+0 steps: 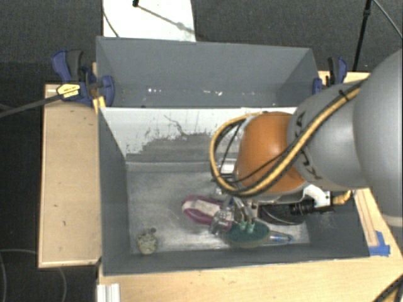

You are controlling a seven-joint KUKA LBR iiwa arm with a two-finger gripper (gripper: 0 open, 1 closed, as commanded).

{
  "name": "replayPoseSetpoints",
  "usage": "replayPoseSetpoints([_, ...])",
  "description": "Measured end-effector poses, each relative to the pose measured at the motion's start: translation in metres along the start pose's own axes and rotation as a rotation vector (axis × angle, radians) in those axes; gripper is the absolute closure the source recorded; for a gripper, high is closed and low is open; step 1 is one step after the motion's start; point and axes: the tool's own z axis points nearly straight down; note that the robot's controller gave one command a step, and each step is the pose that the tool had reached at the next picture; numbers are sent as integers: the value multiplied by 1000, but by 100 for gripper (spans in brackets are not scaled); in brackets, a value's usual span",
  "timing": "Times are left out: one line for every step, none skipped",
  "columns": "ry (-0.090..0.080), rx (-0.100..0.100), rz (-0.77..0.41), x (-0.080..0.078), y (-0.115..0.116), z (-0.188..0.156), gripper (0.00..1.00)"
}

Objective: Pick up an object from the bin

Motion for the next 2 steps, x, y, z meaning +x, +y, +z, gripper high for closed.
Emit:
replayPoseSetpoints([0,0,-3,-1,0,-23,100])
replayPoseSetpoints([-1,0,-9,-1,1,-62,100])
